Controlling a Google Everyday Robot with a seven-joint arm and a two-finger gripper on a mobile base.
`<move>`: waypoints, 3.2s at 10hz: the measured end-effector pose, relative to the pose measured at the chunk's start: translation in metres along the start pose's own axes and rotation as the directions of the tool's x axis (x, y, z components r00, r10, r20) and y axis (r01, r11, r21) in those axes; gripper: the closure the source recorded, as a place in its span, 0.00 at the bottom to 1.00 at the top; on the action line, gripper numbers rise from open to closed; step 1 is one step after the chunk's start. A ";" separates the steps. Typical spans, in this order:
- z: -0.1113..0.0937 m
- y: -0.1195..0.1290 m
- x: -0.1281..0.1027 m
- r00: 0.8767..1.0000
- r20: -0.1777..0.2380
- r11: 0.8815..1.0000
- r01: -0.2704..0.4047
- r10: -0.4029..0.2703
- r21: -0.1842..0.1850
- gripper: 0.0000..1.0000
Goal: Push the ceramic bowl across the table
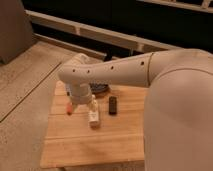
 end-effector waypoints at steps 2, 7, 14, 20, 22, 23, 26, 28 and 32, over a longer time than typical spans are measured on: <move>-0.003 -0.006 -0.013 1.000 0.016 1.000 0.001 -0.001 0.017 0.35; -0.018 -0.026 -0.074 0.995 0.100 1.000 -0.018 0.017 0.012 0.35; -0.039 -0.049 -0.130 0.990 0.138 1.000 -0.023 0.021 0.012 0.35; 0.009 -0.057 -0.135 0.997 0.021 0.997 -0.070 0.069 0.019 0.35; 0.043 -0.058 -0.147 0.994 -0.066 0.996 -0.092 0.091 -0.010 0.35; 0.056 -0.062 -0.154 0.989 -0.102 0.994 -0.108 0.105 -0.021 0.35; 0.085 -0.068 -0.171 0.975 -0.191 0.993 -0.115 0.110 -0.013 0.35; 0.100 -0.061 -0.175 0.961 -0.261 0.995 -0.095 0.086 -0.021 0.35; 0.120 -0.057 -0.158 0.901 -0.432 0.997 -0.066 0.047 -0.028 0.35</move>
